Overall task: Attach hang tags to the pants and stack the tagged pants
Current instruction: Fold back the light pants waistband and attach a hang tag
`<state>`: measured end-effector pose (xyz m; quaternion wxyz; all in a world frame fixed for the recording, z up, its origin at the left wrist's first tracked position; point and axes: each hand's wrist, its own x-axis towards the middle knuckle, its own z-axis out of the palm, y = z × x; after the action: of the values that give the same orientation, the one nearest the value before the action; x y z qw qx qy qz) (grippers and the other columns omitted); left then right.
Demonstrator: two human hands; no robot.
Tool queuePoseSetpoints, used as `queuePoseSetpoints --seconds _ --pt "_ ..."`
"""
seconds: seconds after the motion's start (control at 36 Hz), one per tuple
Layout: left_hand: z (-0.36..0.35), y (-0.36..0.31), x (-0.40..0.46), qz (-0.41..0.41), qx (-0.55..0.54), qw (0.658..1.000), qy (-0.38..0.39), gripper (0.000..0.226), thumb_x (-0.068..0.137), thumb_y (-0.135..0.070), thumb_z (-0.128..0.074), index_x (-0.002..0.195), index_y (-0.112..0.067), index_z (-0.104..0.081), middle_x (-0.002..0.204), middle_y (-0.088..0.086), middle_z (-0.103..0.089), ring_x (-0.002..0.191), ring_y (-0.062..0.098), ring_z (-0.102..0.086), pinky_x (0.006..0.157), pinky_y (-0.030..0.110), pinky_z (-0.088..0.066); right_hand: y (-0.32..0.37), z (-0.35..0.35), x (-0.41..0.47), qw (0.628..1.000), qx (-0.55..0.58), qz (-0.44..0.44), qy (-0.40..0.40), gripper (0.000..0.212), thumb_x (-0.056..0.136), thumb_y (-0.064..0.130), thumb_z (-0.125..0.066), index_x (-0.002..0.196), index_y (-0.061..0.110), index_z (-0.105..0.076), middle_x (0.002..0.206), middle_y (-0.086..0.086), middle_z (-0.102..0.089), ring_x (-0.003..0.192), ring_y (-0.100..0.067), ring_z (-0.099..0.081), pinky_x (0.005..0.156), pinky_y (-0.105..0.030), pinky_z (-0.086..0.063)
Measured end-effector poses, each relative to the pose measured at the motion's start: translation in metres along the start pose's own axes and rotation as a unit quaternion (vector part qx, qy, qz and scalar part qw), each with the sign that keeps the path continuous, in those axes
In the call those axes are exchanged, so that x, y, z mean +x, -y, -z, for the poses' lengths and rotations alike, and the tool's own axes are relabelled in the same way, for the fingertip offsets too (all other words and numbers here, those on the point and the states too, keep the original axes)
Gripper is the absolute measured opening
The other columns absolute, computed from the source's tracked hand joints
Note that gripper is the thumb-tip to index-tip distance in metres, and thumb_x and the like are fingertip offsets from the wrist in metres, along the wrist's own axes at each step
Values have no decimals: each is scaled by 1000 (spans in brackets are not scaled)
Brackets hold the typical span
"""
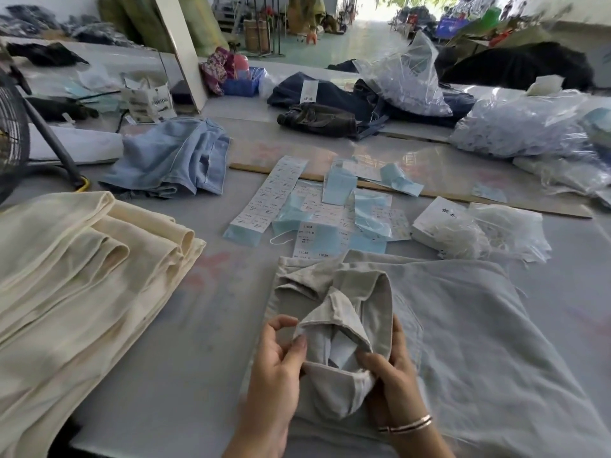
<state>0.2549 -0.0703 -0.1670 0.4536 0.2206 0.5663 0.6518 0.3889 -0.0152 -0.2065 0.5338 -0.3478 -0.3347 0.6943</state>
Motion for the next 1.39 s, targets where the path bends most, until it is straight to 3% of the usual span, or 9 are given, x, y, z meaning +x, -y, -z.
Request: queuePoseSetpoints --seconds 0.08,0.17,0.33,0.47,0.78,0.86,1.03,1.22,1.39 --pt "6 -1 0 -189 169 967 8 48 90 15 -49 91 -33 -49 108 -4 -63 86 13 -61 75 19 -46 -3 -1 -1 1000 9 16 -4 82 61 -17 -61 127 27 -44 101 -11 -72 85 -22 -69 69 -31 -58" --pt "12 -4 3 -338 381 860 35 47 79 16 -46 78 -30 -59 112 -12 -45 95 3 -55 78 14 -45 -4 -1 -3 999 -11 34 -2 81 66 -13 -66 126 33 -39 90 -15 -72 75 -23 -68 66 -31 -57" --pt "9 -14 6 -171 552 815 50 23 91 -27 -47 102 -31 -68 132 -21 -38 110 10 -55 88 29 -44 -6 2 -9 985 -129 111 23 46 73 2 -68 105 35 -65 64 -12 -53 51 -20 -41 49 -20 -37" --pt "5 -19 7 -120 545 825 95 43 79 -60 -58 112 -35 -65 120 -22 -42 105 6 -57 90 26 -46 2 -7 -12 960 -233 147 57 34 80 2 -68 75 35 -77 69 7 -69 62 -4 -57 60 -13 -43" --pt "10 -20 8 -177 521 834 42 13 86 -35 -63 85 -22 -69 94 -11 -62 84 13 -61 69 28 -45 5 -16 -11 946 -281 158 39 71 81 -19 -59 100 48 -70 64 1 -46 45 -1 -40 49 -13 -37" --pt "13 -21 13 -145 459 876 32 18 87 -21 -63 70 -17 -67 66 -5 -63 67 12 -57 59 20 -39 8 -19 -9 943 -294 144 51 70 82 -18 -57 95 49 -72 67 -2 -51 46 -2 -37 47 -15 -35" --pt "19 -27 20 -50 386 919 61 39 91 -27 -57 56 -12 -49 46 -2 -44 54 20 -49 56 33 -44 23 -31 0 919 -349 157 96 62 76 -24 -53 99 33 -66 81 28 -65 64 8 -53 60 -6 -39" --pt "26 -31 15 61 192 967 158 36 94 -2 -50 79 -17 -78 67 2 -69 64 8 -64 57 23 -53 32 -34 10 910 -372 133 126 66 77 -23 -49 100 36 -68 61 26 -48 45 3 -46 48 -5 -32" --pt "33 -28 17 120 138 974 137 35 88 -11 -58 56 -12 -69 59 8 -58 56 14 -59 55 27 -53 38 -38 8 885 -410 151 162 65 74 -25 -50 106 30 -64 74 21 -48 65 13 -55 59 -3 -39"
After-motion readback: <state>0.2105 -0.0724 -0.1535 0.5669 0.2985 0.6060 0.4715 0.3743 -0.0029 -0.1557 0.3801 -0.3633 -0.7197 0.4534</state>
